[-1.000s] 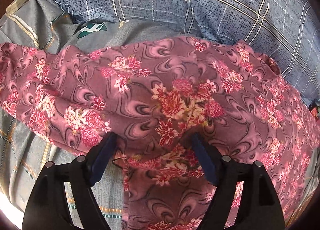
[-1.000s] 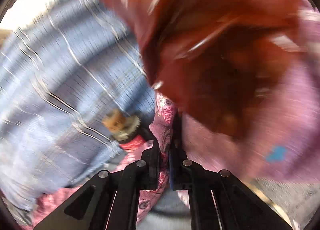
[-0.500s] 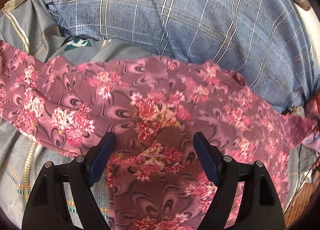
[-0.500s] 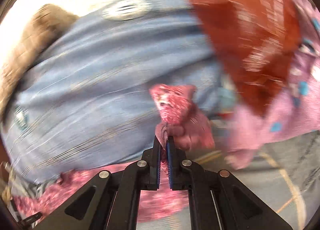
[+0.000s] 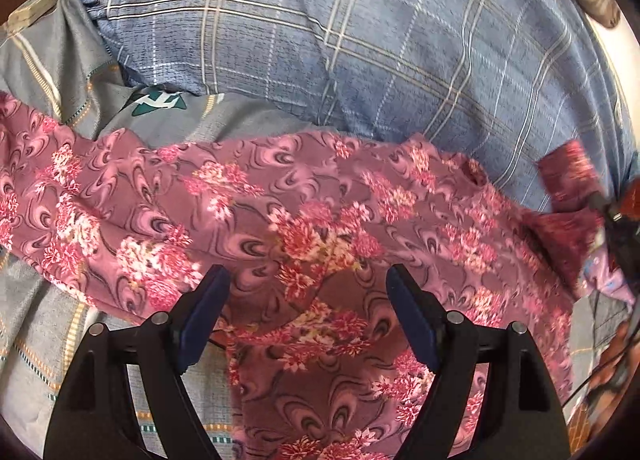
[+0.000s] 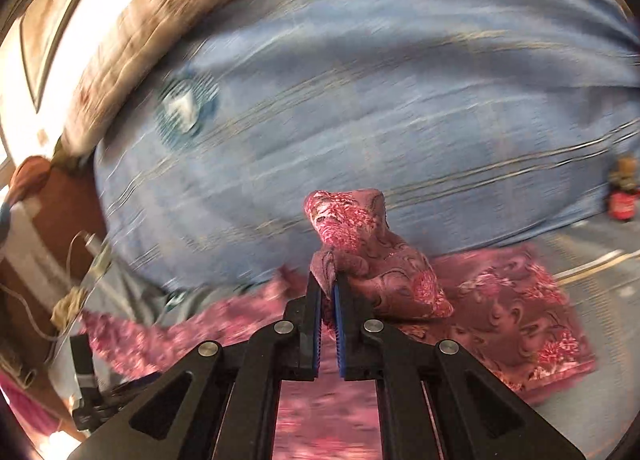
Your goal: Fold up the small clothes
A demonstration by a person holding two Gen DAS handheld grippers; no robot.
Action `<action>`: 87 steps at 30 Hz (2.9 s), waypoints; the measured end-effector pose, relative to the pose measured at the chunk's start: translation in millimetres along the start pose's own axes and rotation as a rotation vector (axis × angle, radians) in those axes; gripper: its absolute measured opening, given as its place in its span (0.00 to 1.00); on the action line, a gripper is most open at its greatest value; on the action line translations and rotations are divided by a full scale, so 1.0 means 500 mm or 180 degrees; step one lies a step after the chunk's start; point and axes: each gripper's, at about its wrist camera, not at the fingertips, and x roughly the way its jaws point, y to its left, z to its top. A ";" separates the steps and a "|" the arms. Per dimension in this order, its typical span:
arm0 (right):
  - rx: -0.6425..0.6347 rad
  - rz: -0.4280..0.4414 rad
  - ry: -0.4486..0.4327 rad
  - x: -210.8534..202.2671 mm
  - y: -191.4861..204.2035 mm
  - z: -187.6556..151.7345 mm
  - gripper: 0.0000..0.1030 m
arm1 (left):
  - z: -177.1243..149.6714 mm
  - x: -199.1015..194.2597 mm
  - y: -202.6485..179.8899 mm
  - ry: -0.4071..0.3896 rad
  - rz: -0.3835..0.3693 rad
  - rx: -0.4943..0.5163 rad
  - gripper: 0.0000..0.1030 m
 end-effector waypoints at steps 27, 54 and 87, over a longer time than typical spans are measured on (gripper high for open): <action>0.0827 0.0103 0.0632 0.003 -0.064 -0.201 0.51 | 0.032 -0.007 -0.035 -0.0112 -0.0266 0.0059 0.78; -0.1125 0.0075 0.1104 0.328 0.279 -0.178 0.05 | 0.077 -0.085 0.210 -0.0405 0.0268 -0.0806 0.79; 0.1970 0.0096 0.0150 0.033 -0.318 -0.178 0.23 | 0.041 -0.001 -0.006 -0.0237 0.0279 0.0131 0.79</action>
